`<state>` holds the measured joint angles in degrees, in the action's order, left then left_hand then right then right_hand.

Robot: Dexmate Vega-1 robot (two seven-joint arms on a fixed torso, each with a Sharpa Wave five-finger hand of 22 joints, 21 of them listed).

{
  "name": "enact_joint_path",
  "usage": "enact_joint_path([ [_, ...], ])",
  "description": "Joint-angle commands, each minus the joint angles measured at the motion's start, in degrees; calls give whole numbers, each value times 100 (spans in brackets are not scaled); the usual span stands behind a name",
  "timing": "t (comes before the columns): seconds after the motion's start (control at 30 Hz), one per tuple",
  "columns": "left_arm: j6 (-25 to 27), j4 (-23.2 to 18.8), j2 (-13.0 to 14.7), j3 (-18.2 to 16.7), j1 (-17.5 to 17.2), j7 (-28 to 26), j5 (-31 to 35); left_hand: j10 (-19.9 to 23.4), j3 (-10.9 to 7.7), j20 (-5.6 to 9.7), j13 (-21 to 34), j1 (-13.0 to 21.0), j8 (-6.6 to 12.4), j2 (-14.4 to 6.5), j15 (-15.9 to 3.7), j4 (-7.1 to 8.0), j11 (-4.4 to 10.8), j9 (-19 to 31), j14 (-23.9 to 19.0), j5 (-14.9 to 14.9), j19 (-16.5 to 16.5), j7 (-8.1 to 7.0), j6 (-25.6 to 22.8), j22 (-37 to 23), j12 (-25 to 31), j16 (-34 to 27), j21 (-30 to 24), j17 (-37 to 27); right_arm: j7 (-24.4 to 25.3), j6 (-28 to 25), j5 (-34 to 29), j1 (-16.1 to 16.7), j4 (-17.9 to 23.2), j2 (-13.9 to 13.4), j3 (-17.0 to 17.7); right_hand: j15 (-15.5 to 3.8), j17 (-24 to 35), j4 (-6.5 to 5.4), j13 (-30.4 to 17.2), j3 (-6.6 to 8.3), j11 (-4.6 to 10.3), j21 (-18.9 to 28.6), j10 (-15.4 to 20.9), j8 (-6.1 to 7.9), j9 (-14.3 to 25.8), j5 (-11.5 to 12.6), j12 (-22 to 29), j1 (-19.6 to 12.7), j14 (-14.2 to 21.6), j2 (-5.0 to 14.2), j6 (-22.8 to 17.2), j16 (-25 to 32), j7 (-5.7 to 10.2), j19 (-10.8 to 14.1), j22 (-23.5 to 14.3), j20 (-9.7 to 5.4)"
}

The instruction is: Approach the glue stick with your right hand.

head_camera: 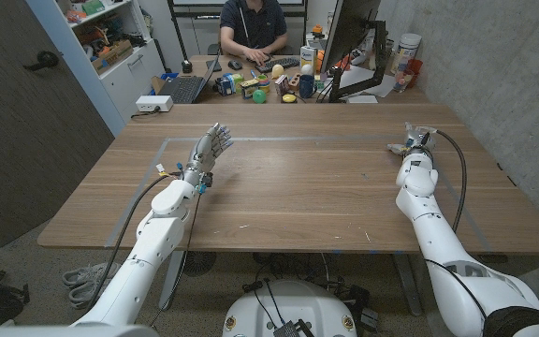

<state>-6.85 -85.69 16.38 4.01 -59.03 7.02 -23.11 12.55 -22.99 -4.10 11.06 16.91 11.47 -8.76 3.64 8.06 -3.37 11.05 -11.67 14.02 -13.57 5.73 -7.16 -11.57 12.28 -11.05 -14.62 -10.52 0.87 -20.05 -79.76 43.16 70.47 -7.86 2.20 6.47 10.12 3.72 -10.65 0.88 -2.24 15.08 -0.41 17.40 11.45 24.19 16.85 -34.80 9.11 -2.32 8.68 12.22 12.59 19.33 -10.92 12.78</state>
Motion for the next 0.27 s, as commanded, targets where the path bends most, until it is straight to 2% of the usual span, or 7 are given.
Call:
enact_joint_path([
  [0.03,-32,-34,-11,-47,-55,-10,3,-3,-55,-35,21,-55,-3,0,14,-9,-8,11,-2,11,-21,12,23,-31,1,-12,20,-11,-9,18,-39,24,56,14,-9,40,16,21,-20,-18,-22,27,-32,10,1,61,-16,-59,0,-11,-34,-7,-5,75,-2,-14],
  [0.27,-33,-42,-5,-65,-66,20,-10,-5,-58,-32,21,-62,-2,1,10,-10,-12,11,-1,12,-29,12,21,-31,0,-12,19,-11,-43,19,-52,59,118,25,-3,44,18,15,-20,-33,-36,22,5,8,0,66,-13,-55,7,-12,-62,-18,-8,96,0,-14],
])
